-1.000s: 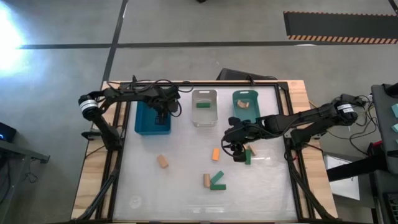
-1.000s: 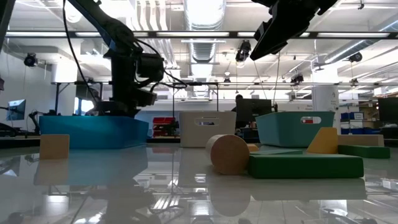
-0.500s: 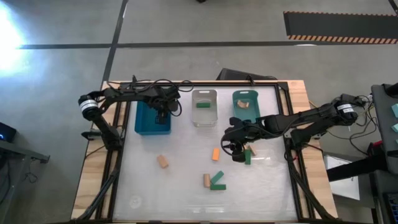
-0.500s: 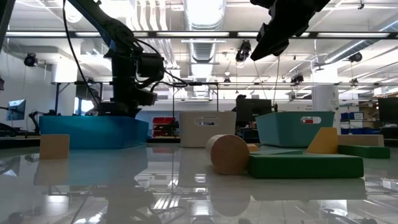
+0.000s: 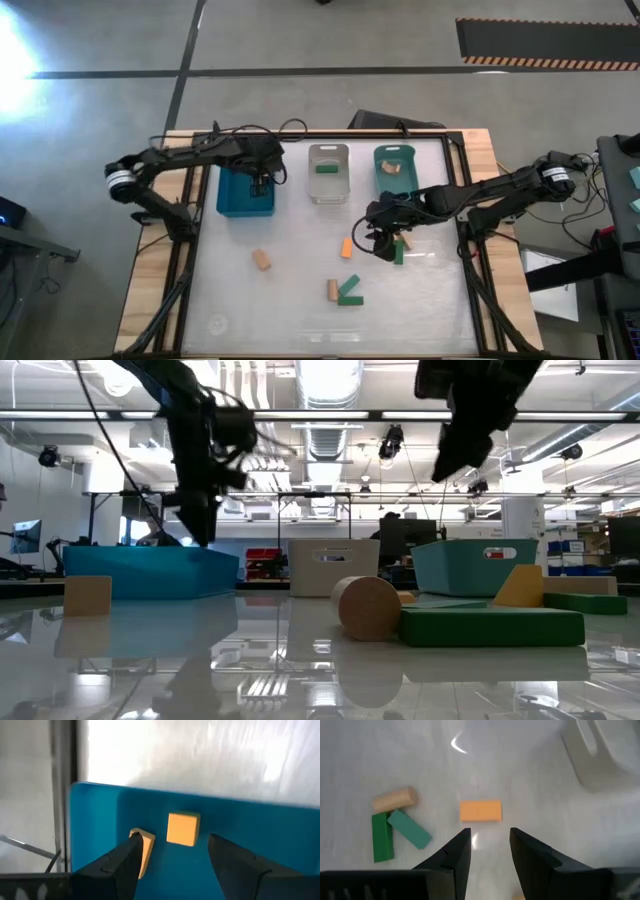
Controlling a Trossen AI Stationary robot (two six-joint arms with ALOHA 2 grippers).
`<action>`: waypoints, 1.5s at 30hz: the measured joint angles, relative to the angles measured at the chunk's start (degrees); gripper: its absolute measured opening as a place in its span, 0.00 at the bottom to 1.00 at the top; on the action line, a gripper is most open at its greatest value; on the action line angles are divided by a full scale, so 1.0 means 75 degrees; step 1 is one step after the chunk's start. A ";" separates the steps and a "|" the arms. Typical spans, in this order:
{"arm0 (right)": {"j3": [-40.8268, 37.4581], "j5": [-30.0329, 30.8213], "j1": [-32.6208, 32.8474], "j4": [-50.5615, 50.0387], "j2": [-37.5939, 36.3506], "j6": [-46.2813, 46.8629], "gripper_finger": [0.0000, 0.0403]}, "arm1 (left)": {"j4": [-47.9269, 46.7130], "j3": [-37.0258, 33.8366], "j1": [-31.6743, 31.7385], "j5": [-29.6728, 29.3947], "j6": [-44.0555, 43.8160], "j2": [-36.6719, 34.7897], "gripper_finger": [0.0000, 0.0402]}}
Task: Sort & place blocks by color
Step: Put the green block into the gray bin
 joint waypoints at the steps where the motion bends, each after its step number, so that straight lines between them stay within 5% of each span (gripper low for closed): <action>1: -0.0048 0.0005 0.0000 -0.0081 0.0000 0.0256 0.32 | 0.0014 -0.0028 -0.0075 0.0002 -0.0283 -0.0216 0.51; 13: -0.0431 0.1243 0.0000 -0.1469 0.0003 0.2796 0.31 | 0.0872 -0.0422 -0.1829 0.0002 -0.3749 -0.2205 0.52; 23: -0.0431 0.0673 0.0367 -0.1519 0.0003 0.3359 0.27 | 0.3936 -0.1872 -0.3471 -0.0004 -0.5270 -0.2805 0.52; 31: -0.0431 0.0064 0.1265 -0.1753 0.0003 0.5039 0.28 | 0.5211 -0.2438 -0.4082 -0.0007 -0.5528 -0.2744 0.52; 45: -0.0431 -0.0087 0.2154 -0.2201 0.0650 0.7780 0.42 | 0.5465 -0.2457 -0.4108 -0.0016 -0.5500 -0.2732 0.52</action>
